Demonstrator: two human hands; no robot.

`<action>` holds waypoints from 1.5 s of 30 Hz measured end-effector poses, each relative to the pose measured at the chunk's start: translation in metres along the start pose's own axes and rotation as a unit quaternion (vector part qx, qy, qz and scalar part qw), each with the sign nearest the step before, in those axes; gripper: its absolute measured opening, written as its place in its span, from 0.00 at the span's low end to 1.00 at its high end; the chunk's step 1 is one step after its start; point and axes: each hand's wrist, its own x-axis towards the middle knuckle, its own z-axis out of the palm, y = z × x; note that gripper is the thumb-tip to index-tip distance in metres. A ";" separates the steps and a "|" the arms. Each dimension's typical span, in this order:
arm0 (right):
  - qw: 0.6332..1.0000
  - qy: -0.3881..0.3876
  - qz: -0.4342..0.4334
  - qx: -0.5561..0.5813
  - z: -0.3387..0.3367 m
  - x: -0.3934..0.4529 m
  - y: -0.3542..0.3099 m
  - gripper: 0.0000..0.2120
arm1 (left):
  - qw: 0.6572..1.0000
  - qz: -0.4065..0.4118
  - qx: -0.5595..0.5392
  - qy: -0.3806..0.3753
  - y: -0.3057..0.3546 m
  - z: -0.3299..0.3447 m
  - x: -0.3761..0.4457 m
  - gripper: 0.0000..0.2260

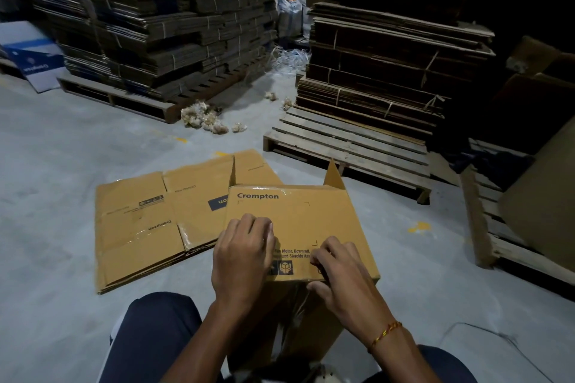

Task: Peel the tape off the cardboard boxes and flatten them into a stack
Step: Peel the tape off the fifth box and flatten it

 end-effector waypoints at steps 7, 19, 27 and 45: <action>1.000 0.007 0.002 0.021 0.002 -0.001 -0.004 0.14 | 1.000 0.000 0.011 0.005 -0.001 -0.003 -0.003 0.10; 0.997 0.028 0.066 0.026 0.008 -0.009 -0.017 0.22 | 1.000 0.004 0.022 0.004 0.000 -0.001 0.000 0.10; 0.998 0.023 0.066 -0.005 0.009 -0.007 -0.022 0.21 | 1.000 0.005 0.023 0.008 -0.001 -0.001 -0.002 0.10; 0.997 0.043 0.058 0.027 0.012 -0.008 -0.016 0.23 | 1.000 0.002 0.022 0.005 -0.001 -0.006 -0.005 0.12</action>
